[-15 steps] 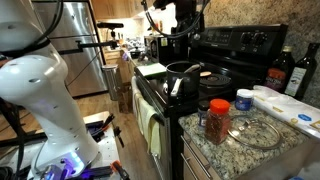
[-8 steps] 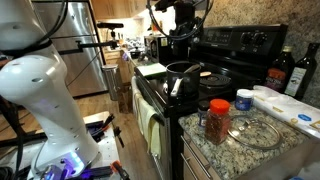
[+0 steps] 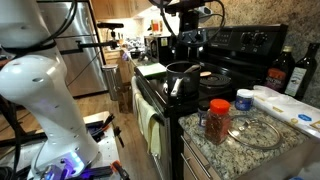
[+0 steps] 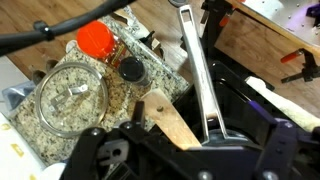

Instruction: Pick the two bottles on the stove and place them on the counter, then pick the cooking stick from the pot and place it on the stove

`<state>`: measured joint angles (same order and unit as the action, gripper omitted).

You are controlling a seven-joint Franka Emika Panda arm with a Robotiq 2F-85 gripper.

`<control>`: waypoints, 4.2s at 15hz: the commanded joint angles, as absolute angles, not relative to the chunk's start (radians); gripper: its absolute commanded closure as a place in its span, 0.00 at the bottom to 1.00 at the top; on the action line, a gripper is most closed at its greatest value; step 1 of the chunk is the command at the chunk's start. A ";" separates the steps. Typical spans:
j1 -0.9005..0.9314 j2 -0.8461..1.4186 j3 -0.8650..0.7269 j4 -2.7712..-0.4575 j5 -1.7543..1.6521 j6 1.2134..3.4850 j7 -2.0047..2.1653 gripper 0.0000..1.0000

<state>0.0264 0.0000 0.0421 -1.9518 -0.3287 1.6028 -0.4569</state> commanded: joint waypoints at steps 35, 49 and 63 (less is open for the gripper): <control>0.011 0.086 0.034 -1.877 -0.366 1.534 -0.907 0.86; -0.009 -0.067 -0.040 -1.832 -0.205 1.501 -0.865 0.86; 0.036 -0.051 -0.034 -1.827 0.197 1.559 -0.885 0.86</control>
